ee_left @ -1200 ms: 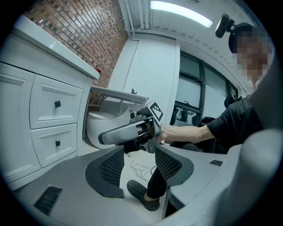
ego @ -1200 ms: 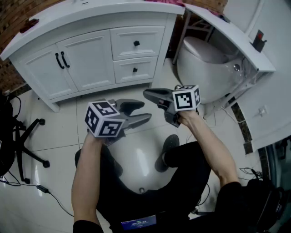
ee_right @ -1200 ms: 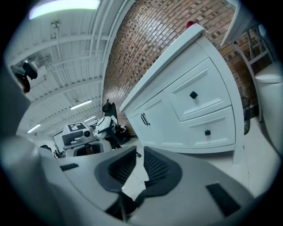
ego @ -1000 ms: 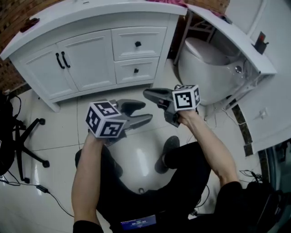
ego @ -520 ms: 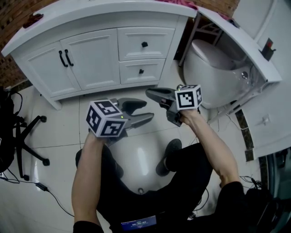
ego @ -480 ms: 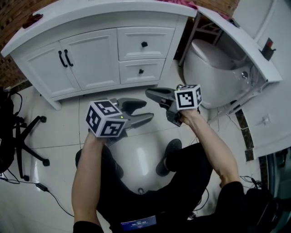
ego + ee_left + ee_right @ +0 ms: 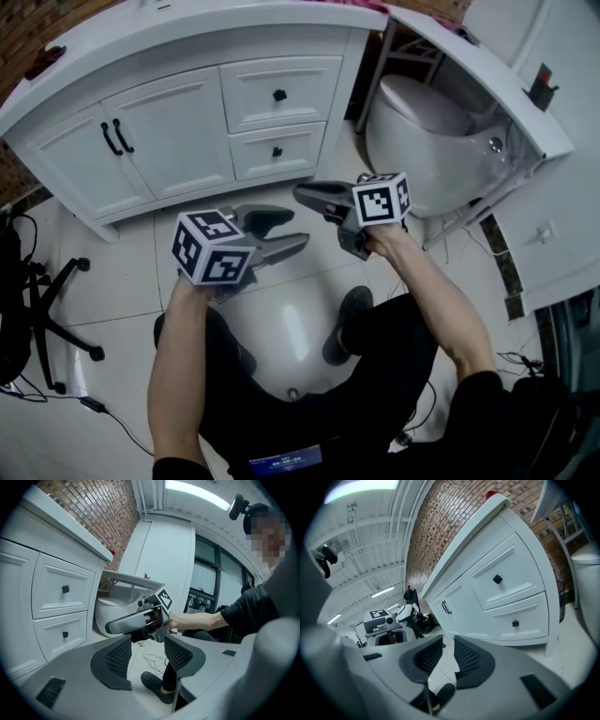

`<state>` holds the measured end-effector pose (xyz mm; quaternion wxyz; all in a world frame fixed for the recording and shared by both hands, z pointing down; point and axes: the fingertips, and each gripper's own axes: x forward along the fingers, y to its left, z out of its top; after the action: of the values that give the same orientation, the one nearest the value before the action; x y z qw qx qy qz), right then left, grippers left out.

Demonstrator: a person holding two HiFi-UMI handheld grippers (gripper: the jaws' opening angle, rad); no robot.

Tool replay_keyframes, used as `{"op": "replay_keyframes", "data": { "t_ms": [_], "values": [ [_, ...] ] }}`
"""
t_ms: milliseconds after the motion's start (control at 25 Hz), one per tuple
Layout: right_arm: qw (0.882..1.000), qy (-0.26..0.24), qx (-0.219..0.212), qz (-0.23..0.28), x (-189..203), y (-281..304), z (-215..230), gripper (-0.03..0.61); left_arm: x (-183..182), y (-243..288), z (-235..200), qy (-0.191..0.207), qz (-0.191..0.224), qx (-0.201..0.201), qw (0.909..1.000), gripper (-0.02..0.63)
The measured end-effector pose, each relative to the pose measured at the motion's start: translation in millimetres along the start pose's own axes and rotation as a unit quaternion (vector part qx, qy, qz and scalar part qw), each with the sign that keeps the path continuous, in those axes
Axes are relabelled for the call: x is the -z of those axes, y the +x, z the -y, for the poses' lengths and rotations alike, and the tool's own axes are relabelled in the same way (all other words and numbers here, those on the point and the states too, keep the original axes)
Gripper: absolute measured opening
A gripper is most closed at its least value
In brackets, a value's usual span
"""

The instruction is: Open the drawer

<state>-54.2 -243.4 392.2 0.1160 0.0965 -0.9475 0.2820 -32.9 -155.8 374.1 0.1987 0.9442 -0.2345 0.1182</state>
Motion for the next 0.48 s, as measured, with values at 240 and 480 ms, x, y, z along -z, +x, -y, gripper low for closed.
{"op": "replay_keyframes", "data": {
  "t_ms": [240,480],
  "values": [
    [1.0,0.009,0.012,-0.007,4,3,16,0.126,0,9,-16,-0.003,-0.007,0.009,0.9999,0.215],
    [0.999,0.038,0.032,-0.022,15,15,46,0.129,2,15,-40,-0.012,-0.014,0.012,0.9998,0.215]
  ]
}}
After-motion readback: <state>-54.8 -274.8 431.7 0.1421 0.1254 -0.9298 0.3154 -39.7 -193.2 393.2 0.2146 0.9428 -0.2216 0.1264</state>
